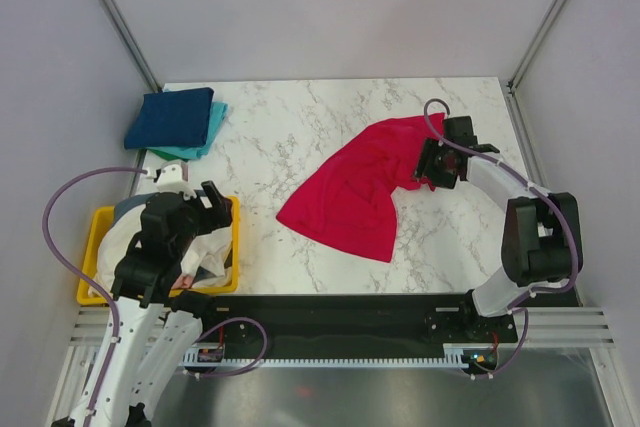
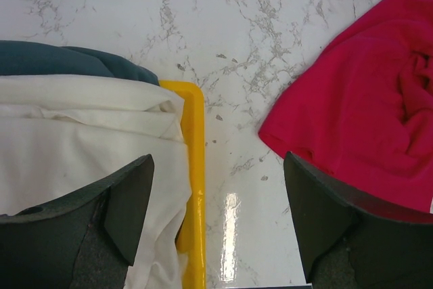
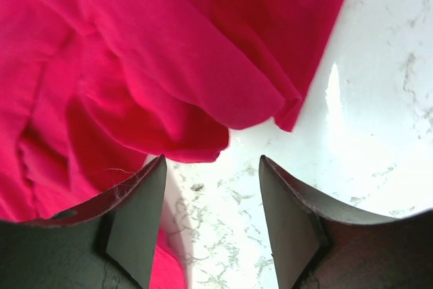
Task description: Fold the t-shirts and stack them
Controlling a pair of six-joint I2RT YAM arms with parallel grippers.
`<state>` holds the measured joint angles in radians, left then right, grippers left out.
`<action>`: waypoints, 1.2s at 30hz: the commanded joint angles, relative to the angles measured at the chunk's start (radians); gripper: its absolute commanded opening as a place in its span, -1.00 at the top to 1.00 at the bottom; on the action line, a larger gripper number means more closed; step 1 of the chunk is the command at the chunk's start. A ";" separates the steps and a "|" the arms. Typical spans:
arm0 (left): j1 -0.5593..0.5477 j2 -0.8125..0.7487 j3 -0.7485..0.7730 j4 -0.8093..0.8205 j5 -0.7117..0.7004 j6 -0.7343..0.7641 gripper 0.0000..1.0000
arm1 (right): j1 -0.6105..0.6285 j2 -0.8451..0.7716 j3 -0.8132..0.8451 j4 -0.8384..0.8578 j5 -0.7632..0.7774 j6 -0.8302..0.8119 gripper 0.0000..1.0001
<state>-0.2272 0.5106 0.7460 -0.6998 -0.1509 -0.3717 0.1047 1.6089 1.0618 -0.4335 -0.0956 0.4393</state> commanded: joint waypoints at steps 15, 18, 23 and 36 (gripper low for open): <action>0.014 0.009 0.006 0.040 0.014 0.040 -0.69 | -0.016 0.098 0.053 0.114 0.188 -0.048 -0.29; 0.014 0.012 0.004 0.042 0.016 0.040 -0.69 | -0.033 0.121 0.049 0.144 0.175 -0.047 -0.21; 0.015 0.020 0.006 0.042 0.017 0.040 -0.69 | -0.051 0.164 0.043 0.188 0.123 -0.044 0.09; -0.059 0.247 0.091 0.017 0.125 0.031 -0.16 | -0.079 0.050 0.046 0.191 0.045 -0.022 1.00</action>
<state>-0.2424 0.6594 0.7719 -0.7006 -0.0685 -0.3649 0.0299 1.7836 1.0794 -0.2348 -0.0463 0.4080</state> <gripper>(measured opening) 0.582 0.015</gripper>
